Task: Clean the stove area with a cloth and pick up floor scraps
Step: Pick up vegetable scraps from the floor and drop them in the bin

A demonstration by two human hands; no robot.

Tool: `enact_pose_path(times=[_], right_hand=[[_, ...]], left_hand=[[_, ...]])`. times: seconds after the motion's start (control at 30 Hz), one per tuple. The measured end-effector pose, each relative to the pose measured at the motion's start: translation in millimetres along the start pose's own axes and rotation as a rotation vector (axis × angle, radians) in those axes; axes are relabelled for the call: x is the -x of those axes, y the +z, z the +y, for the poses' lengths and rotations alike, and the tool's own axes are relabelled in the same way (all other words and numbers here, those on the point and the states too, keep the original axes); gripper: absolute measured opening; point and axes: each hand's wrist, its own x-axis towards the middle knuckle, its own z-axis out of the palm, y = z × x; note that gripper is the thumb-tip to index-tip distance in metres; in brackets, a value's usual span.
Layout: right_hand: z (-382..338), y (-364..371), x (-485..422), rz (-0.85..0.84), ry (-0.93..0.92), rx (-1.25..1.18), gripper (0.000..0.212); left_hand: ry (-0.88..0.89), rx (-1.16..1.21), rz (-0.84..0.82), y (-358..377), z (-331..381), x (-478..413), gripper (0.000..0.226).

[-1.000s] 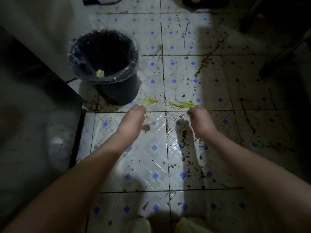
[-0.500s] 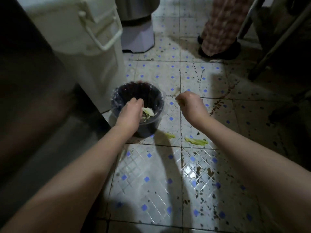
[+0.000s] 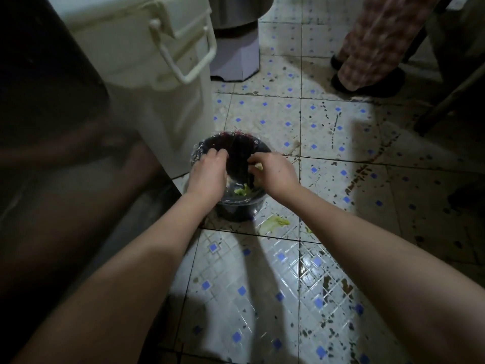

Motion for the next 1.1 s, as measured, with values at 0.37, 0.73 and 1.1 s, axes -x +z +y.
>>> enact_pose_path(times=[0.37, 0.73, 1.1], right_hand=[[16, -8, 18, -0.004, -0.021, 0.096, 0.028], [77, -23, 66, 0.008, 0.098, 0.128, 0.032], [154, -4, 127, -0.036, 0.307, 0.122, 0.031]], left_hand=[[0.057, -0.059, -0.037, 0, 14, 10, 0.026], [0.175, -0.111, -0.028, 17, 71, 31, 0.025], [0.273, 0.024, -0.196, 88, 107, 57, 0.023]])
